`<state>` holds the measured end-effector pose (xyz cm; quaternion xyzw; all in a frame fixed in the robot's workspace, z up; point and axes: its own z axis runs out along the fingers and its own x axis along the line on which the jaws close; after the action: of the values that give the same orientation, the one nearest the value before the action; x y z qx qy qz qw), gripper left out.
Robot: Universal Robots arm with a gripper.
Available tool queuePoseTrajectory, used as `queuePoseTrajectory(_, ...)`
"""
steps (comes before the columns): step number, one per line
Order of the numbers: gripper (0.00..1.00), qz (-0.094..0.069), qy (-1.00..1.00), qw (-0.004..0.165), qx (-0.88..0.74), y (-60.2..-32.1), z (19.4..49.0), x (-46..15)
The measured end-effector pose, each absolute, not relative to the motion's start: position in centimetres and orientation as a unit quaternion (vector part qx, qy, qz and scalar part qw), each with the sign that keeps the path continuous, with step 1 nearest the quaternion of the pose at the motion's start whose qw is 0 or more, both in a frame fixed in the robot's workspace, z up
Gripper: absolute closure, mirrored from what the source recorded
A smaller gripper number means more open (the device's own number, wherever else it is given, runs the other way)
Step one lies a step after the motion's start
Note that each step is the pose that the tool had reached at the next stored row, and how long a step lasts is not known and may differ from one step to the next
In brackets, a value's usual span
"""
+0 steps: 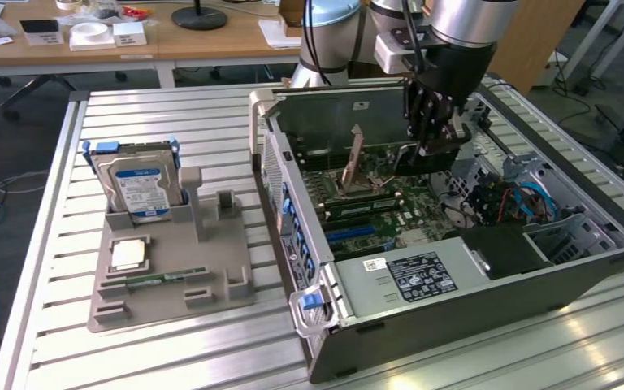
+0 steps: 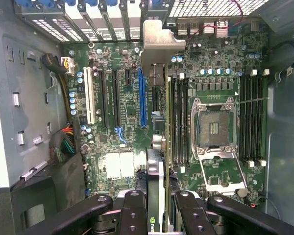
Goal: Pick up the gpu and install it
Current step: 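Insert the gpu into the slot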
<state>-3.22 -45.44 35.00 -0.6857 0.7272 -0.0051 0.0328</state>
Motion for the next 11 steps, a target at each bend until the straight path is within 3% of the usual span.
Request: queuePoseTrajectory(11, 0.73, -0.005, 0.727, 0.033, -0.686, -45.44, 34.72, -3.22)
